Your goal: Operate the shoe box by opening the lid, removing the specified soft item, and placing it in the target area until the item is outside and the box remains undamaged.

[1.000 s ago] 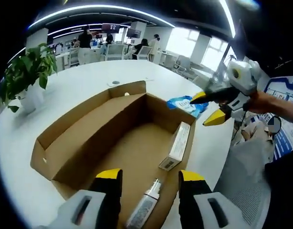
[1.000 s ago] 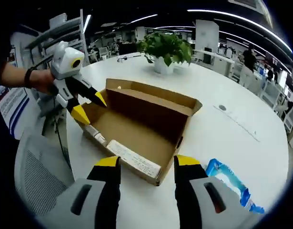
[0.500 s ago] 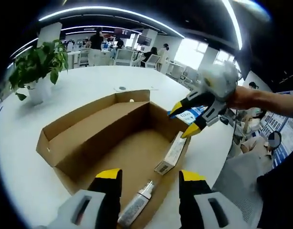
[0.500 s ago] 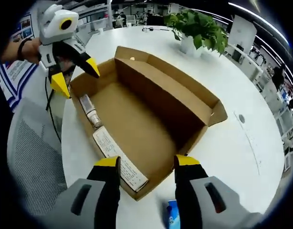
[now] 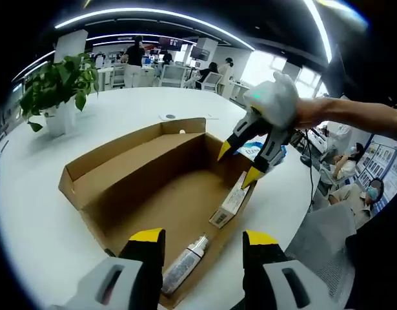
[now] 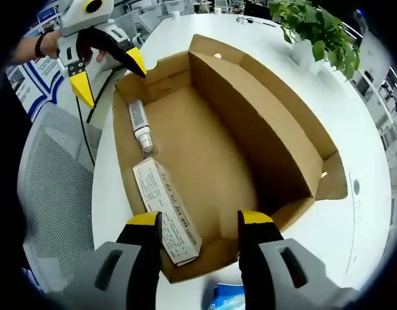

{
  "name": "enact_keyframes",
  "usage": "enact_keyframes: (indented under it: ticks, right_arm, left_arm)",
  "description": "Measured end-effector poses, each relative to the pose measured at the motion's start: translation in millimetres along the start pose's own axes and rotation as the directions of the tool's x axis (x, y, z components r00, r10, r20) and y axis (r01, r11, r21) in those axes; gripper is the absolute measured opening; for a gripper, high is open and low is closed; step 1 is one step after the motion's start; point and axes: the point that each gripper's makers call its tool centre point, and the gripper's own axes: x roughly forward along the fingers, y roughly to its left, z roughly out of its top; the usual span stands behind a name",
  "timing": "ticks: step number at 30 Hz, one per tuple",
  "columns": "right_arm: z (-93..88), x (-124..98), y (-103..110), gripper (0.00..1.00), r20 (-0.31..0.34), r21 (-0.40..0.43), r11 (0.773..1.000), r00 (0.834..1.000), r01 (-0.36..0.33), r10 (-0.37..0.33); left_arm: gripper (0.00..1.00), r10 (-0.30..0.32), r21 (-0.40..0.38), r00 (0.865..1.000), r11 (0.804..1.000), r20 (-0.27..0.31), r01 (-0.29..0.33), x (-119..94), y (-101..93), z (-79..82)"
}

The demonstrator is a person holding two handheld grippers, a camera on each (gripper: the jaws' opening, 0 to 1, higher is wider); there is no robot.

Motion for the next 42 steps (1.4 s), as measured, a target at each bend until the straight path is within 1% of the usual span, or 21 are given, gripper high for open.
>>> enact_keyframes:
  ticks: [1, 4, 6, 8, 9, 10, 11, 13, 16, 20, 23, 28, 30, 33, 35, 36, 38, 40, 42]
  right_arm:
    - [0.7, 1, 0, 0.46, -0.004, 0.004, 1.0, 1.0, -0.006, 0.006]
    - [3.8, 2, 2, 0.46, -0.031, -0.027, 0.999, 0.999, -0.024, 0.023]
    - [9.3, 1, 1, 0.46, -0.021, -0.038, 0.999, 1.0, -0.02, 0.019]
    - [15.2, 3, 7, 0.46, 0.002, -0.022, 0.999, 0.999, -0.05, 0.05]
    - [15.6, 5, 9, 0.46, 0.005, -0.023, 0.998, 0.998, -0.061, 0.061]
    - [13.4, 8, 14, 0.46, -0.009, -0.033, 0.996, 0.997, -0.079, 0.079]
    - [10.1, 11, 16, 0.44, -0.028, -0.044, 0.996, 0.996, -0.083, 0.082]
    - [11.2, 11, 16, 0.42, -0.026, -0.042, 0.995, 0.996, -0.087, 0.086]
    - [11.7, 9, 4, 0.5, -0.018, -0.019, 0.999, 0.999, -0.038, 0.037]
    - [9.4, 8, 0, 0.54, 0.004, 0.014, 1.0, 1.0, -0.01, 0.01]
    - [6.6, 6, 2, 0.5, 0.013, 0.024, 1.0, 1.0, -0.012, 0.012]
    - [4.1, 3, -5, 0.51, 0.015, 0.035, 0.999, 1.0, 0.022, -0.022]
    - [3.0, 3, -5, 0.5, 0.022, 0.06, 0.998, 0.999, 0.022, -0.023]
    - [3.5, 1, -2, 0.48, 0.034, 0.063, 0.998, 0.999, 0.017, -0.019]
    - [5.0, 0, 0, 0.42, 0.037, 0.037, 0.999, 0.999, 0.011, -0.013]
    - [6.0, 0, 3, 0.41, 0.038, 0.028, 1.0, 0.999, -0.005, 0.004]
    - [8.3, 1, 11, 0.46, 0.034, 0.014, 0.999, 0.999, -0.043, 0.042]
    - [10.3, 1, 11, 0.45, 0.032, 0.003, 0.999, 0.999, -0.042, 0.042]
    - [12.7, 4, 15, 0.43, 0.035, 0.01, 0.998, 0.997, -0.064, 0.064]
  left_arm:
    - [0.49, 0.002, -0.004, 1.0, 1.0, -0.001, -0.002, -1, -0.3, -0.9]
    - [0.49, 0.001, 0.008, 1.0, 1.0, -0.017, -0.001, -2, -6.5, -7.2]
    - [0.49, 0.002, 0.004, 1.0, 1.0, -0.022, -0.002, -3, -9.5, -9.4]
    - [0.49, 0.005, 0.0, 1.0, 1.0, -0.024, -0.005, -3, -10.7, -10.9]
    - [0.49, 0.007, -0.001, 1.0, 1.0, -0.027, -0.007, -3, -11.4, -11.6]
    - [0.49, 0.008, 0.0, 1.0, 1.0, -0.028, -0.008, -3, -11.5, -11.6]
    - [0.49, 0.009, -0.001, 1.0, 1.0, -0.028, -0.009, -3, -12.0, -11.4]
    - [0.49, 0.01, -0.001, 1.0, 1.0, -0.028, -0.01, -3, -13.1, -10.3]
    - [0.49, 0.016, -0.004, 1.0, 1.0, -0.024, -0.016, -3, -13.7, -7.8]
    - [0.49, 0.022, -0.005, 1.0, 1.0, -0.018, -0.022, -4, -14.9, -5.8]
    - [0.49, 0.025, -0.005, 0.999, 1.0, -0.02, -0.025, -5, -15.3, -7.7]
    - [0.49, 0.025, -0.008, 0.999, 1.0, -0.026, -0.026, -4, -17.9, -11.8]
    - [0.49, 0.025, -0.011, 0.999, 1.0, -0.023, -0.025, -5, -18.8, -11.4]
    - [0.49, 0.025, -0.012, 1.0, 1.0, -0.016, -0.025, -5, -20.4, -10.3]
    - [0.49, 0.026, -0.016, 1.0, 1.0, -0.012, -0.026, -6, -20.0, -10.4]
    - [0.49, 0.026, -0.017, 1.0, 0.999, -0.01, -0.026, -6, -19.7, -10.5]
    - [0.49, 0.026, -0.021, 1.0, 0.999, -0.009, -0.026, -6, -19.4, -11.7]
    - [0.49, 0.026, -0.022, 1.0, 0.999, -0.01, -0.026, -7, -18.5, -13.1]
    - [0.49, 0.025, -0.026, 1.0, 0.999, -0.011, -0.025, -7, -17.8, -14.2]
